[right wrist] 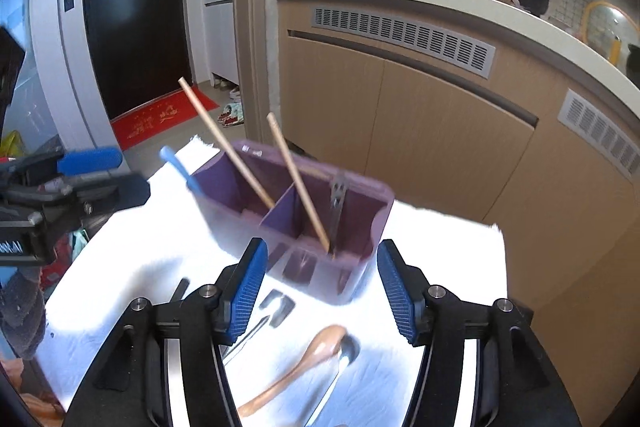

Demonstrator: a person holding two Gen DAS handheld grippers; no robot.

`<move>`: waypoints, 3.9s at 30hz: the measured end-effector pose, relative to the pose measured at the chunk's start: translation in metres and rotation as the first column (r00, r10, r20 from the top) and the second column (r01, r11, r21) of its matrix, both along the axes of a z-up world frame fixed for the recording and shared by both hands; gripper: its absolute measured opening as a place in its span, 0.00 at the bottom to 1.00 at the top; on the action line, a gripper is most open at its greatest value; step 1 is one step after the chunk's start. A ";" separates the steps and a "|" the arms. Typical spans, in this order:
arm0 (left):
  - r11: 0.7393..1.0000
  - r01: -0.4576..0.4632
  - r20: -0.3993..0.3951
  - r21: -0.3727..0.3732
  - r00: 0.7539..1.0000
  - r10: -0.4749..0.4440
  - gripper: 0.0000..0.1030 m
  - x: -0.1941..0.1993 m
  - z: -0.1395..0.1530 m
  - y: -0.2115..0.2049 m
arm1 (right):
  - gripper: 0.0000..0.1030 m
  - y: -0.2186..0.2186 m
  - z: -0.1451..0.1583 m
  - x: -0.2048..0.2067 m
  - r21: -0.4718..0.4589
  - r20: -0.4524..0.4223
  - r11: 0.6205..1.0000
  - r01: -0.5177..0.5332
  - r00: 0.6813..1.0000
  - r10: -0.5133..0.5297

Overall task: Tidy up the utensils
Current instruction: 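Release the chopstick into the purple holder while the right tool releases the smiley spoon there, then withdraw both tools from the holder and move over the loose utensils, then grasp the dark smoky plastic spoon by its handle with the left tool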

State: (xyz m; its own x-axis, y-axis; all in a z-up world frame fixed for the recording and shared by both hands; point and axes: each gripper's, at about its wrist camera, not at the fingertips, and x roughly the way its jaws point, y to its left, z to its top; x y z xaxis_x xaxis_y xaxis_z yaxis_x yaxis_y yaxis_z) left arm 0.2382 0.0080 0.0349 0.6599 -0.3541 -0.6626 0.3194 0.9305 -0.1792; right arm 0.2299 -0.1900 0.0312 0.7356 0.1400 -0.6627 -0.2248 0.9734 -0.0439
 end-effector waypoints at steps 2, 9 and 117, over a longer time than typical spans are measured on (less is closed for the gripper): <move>1.000 -0.014 -0.027 0.023 1.000 0.015 0.75 -0.013 -0.016 0.005 | 0.57 0.004 -0.006 -0.016 0.009 0.002 1.000 0.011 1.000 -0.011; 0.994 -0.065 -0.195 0.088 0.977 0.081 0.75 -0.048 -0.085 0.017 | 0.58 0.017 -0.048 -0.054 0.069 -0.086 0.997 0.021 0.996 -0.015; 0.990 0.047 -0.370 0.132 0.929 0.005 0.26 -0.096 -0.131 0.012 | 0.50 -0.009 -0.112 -0.107 0.076 -0.276 0.992 0.103 0.958 -0.078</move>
